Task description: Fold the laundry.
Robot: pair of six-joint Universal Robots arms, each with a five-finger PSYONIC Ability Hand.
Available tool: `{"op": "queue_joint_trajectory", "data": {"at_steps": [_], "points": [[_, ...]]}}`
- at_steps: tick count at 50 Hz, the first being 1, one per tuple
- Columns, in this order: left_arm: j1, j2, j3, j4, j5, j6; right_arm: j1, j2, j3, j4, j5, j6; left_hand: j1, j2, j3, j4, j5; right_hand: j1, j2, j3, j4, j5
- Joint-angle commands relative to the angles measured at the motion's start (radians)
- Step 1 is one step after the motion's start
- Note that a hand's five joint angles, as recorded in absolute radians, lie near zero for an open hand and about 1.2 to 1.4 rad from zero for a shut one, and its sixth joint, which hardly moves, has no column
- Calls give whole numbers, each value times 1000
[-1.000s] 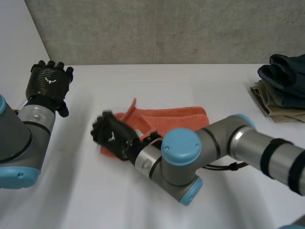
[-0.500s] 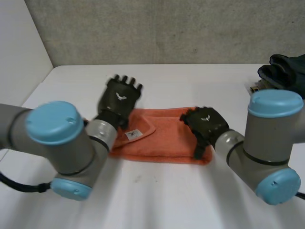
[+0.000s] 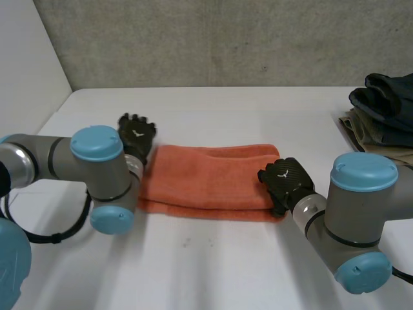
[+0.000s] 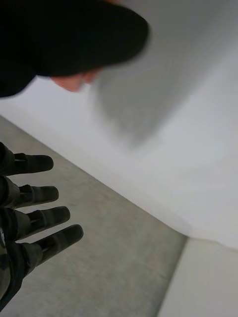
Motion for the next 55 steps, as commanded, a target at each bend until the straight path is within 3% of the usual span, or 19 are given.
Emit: {"op": "queue_joint_trajectory", "data": {"at_steps": [1,5,13,19,25,29,33,34,38,40,41,42,45,46,49,50,55], "points": [[-22,52,-86,5,-33,42,0,-2,15,-1,5,-47,42,34,29,38,34,411,291,292,292,333],[-59,140,-140,7,-30,-25,0,-8,24,-1,14,-53,36,28,23,32,28,715,595,596,596,638],[-67,284,-258,5,-27,-112,-40,-96,107,16,54,-119,36,28,23,32,28,716,595,596,597,638],[-61,383,-353,5,-15,-124,-145,-188,173,77,106,-393,27,19,15,23,19,716,595,596,597,638],[-59,430,-399,5,16,-153,-139,-206,110,28,161,-531,27,19,15,23,19,716,595,596,597,638],[-62,442,-402,5,14,-174,-11,-202,46,-46,125,-535,27,19,15,23,19,716,595,596,597,638],[-64,454,-402,5,13,-188,147,-162,18,-136,-1,-530,27,19,15,23,19,716,595,596,597,638],[-65,457,-402,5,11,-190,202,-118,20,-170,-73,-530,24,16,12,20,16,716,595,596,597,638],[-68,474,-404,4,10,-191,287,-26,21,-195,-190,-538,24,16,12,20,16,716,595,596,597,638],[-70,479,-404,2,10,-191,304,-7,18,-195,-195,-536,21,13,9,17,13,716,595,596,597,638],[-70,480,-404,2,8,-191,305,-2,14,-193,-192,-533,21,13,9,17,13,606,486,487,487,529],[-71,485,-404,1,10,-191,305,-7,14,-193,-184,-519,21,13,9,17,13,152,31,32,33,74],[-77,489,-402,2,10,-191,305,-13,24,-205,-185,-437,12,4,0,8,4,-307,-427,-426,-426,-384],[-80,489,-398,4,10,-191,293,-40,30,-204,-182,-348,12,4,0,8,4,-505,-626,-625,-625,-583],[-90,488,-387,4,10,-191,232,-131,32,-193,-173,-185,9,1,-3,5,1,-506,-627,-626,-625,-584],[-99,486,-379,5,11,-190,179,-187,38,-190,-172,-68,9,1,-3,5,1,-506,-627,-626,-625,-584],[-156,480,-333,5,11,-199,56,-272,46,-130,-179,261,3,-5,-9,-1,-4,-506,-627,-626,-625,-584]]}}
